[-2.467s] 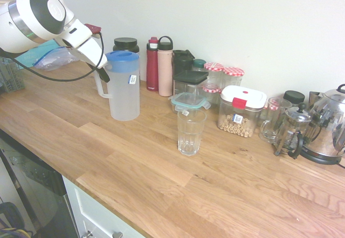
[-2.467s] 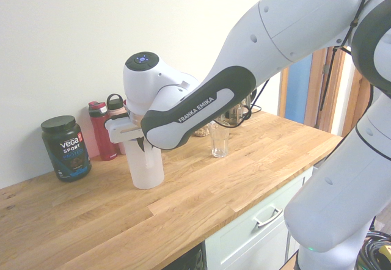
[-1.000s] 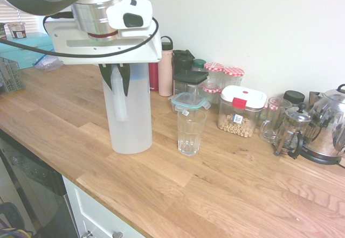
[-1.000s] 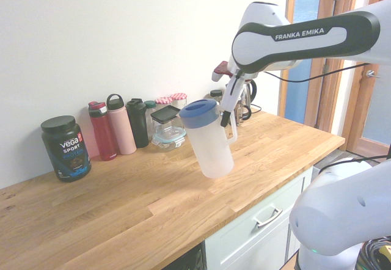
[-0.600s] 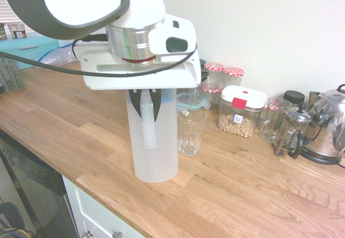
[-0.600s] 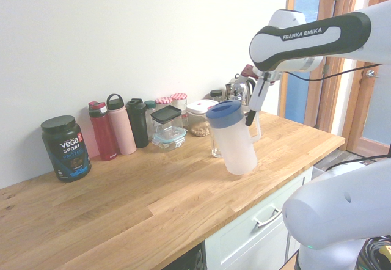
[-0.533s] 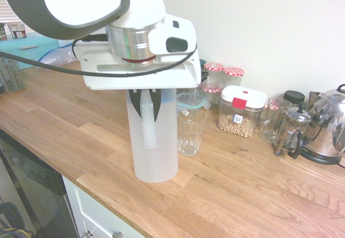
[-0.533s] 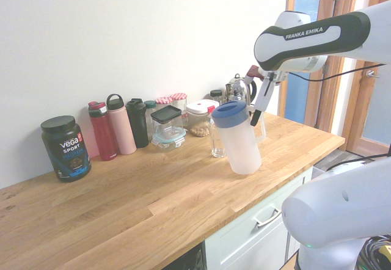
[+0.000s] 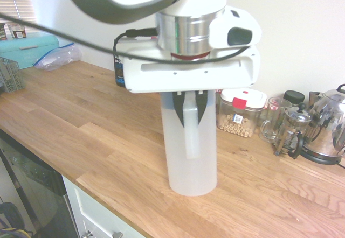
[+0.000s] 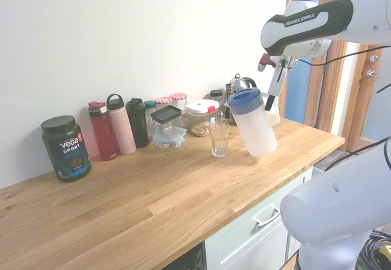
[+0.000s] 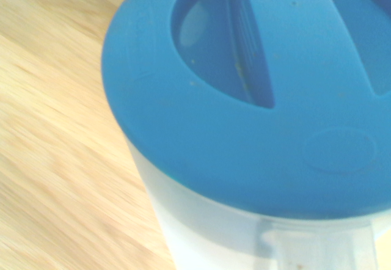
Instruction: Pour me some water
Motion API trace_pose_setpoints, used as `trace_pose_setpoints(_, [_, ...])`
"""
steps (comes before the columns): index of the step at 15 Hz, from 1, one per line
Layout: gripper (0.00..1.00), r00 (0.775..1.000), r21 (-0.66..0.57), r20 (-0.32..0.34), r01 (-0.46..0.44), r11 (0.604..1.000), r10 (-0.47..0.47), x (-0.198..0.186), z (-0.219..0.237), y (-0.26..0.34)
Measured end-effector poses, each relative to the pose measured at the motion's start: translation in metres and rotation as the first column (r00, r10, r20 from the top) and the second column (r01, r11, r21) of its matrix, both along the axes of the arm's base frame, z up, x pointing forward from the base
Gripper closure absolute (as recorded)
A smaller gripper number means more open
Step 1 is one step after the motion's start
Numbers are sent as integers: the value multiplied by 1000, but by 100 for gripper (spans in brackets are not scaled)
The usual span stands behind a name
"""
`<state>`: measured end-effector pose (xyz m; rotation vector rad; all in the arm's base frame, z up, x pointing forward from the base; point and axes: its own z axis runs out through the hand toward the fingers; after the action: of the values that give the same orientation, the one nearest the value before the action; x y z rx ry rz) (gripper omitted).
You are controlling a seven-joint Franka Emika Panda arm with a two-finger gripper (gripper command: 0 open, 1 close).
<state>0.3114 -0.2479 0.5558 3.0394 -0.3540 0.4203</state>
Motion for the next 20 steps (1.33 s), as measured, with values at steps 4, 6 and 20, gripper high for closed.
trace_pose_setpoints(4, [100,993,-161,-114,-55,986,36,35,17,-4])
trace_pose_setpoints(6, [100,988,-192,-143,-79,978,52,48,31,4])
trace_pose_setpoints(20, [100,887,-548,-456,-342,763,70,111,13,111])
